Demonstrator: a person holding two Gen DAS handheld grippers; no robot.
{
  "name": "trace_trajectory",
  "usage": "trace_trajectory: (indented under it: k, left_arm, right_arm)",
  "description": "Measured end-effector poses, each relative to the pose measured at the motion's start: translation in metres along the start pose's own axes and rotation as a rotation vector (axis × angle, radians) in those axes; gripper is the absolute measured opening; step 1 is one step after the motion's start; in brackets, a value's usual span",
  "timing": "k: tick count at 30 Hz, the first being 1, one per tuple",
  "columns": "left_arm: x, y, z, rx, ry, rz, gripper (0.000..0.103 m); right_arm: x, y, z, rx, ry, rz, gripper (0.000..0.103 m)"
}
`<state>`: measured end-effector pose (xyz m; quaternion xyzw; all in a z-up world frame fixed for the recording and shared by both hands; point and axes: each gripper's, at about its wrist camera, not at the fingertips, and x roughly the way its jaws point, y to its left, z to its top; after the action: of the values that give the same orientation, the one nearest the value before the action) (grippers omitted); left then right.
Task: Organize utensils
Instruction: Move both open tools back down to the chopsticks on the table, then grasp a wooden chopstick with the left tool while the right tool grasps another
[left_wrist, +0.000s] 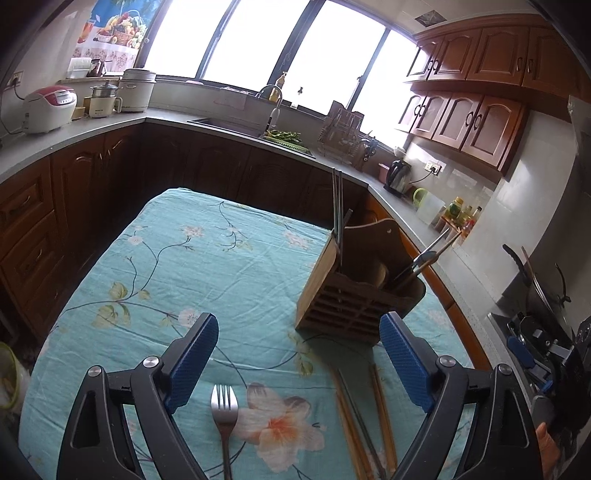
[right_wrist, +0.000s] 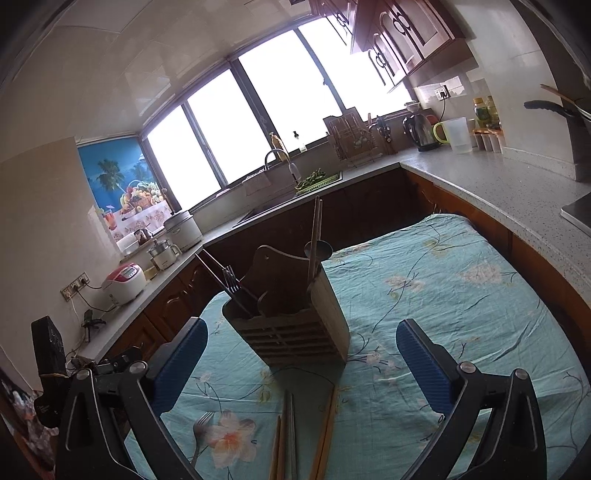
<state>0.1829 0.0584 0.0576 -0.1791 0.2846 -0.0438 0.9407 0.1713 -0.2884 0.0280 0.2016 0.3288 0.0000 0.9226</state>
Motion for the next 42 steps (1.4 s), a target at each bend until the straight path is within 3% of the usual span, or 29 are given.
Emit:
trace_trajectory:
  k: [14,24,30,33,37,42]
  left_arm:
    - [-0.006,0.000,-0.025,-0.012,0.116,0.004,0.089]
    - [0.011,-0.008,-0.031,0.007,0.175,0.009,0.089]
    - [0.026,-0.018,-0.031,0.037,0.216,0.001,0.088]
    - [0.036,-0.026,-0.030,0.069,0.235,0.003,0.085]
    - [0.058,-0.035,-0.026,0.094,0.286,0.013,0.068]
    - [0.085,-0.039,-0.017,0.096,0.323,0.007,0.063]
  right_arm:
    - [0.003,-0.007,-0.061,0.007,0.132,-0.028,0.103]
    - [0.010,-0.004,-0.068,-0.055,0.155,-0.063,0.099]
    - [0.028,-0.008,-0.068,-0.051,0.222,-0.067,0.077]
    - [0.039,-0.009,-0.068,-0.054,0.257,-0.068,0.061]
    - [0.060,-0.012,-0.069,-0.055,0.310,-0.067,0.045]
    - [0.093,-0.017,-0.073,-0.061,0.394,-0.066,0.031]
